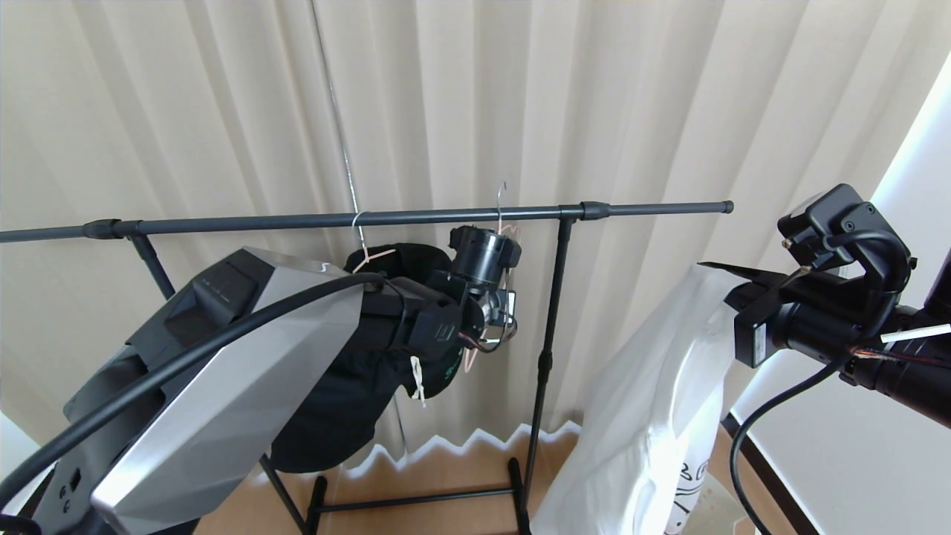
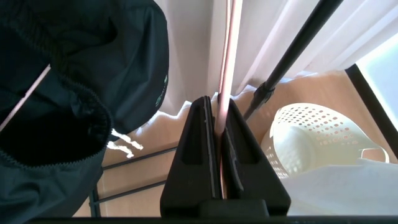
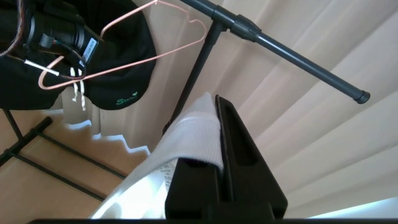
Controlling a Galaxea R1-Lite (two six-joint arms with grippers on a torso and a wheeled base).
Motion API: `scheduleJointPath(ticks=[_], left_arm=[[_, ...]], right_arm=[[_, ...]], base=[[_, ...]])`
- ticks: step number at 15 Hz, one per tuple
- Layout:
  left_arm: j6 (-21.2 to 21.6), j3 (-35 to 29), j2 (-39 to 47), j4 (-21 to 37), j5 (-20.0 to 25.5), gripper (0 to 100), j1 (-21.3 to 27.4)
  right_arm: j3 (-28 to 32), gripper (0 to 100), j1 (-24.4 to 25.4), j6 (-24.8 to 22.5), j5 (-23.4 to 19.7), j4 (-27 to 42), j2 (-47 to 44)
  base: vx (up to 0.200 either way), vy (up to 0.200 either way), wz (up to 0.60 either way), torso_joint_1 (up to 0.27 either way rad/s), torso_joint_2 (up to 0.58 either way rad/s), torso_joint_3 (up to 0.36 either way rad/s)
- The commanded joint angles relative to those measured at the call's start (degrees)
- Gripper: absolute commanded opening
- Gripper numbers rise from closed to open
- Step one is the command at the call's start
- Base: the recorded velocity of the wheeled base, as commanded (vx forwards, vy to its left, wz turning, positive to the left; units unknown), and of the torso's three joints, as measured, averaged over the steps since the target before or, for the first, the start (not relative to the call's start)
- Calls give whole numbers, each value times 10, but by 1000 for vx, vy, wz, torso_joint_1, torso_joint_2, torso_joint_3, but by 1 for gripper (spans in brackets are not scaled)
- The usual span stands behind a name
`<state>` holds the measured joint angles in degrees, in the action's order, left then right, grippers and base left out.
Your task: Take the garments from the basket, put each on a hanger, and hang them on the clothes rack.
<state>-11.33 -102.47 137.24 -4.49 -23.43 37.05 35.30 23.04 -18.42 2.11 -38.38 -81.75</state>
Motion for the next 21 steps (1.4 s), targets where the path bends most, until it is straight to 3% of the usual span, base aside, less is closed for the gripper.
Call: scheduleJointPath(ticks=[1,9,13,21], left_arm=[[-2,44,-34,-10,-1,0,4],[3,193,-115,-102,0,0,8],[23,300,-160,-177,0,0,13],[106,578,-266,-411,7,0,18]], right_arm=[[0,0,0,0,0,0,-1],[-1,0,0,-1,0,0,-2],[-1,0,2,-1,0,0,-8],[-2,0,16,-1,5,0,-17]], base=[[0,0,0,0,0,0],[0,0,0,0,0,0],[0,0,0,0,0,0],[0,0,0,0,0,0]])
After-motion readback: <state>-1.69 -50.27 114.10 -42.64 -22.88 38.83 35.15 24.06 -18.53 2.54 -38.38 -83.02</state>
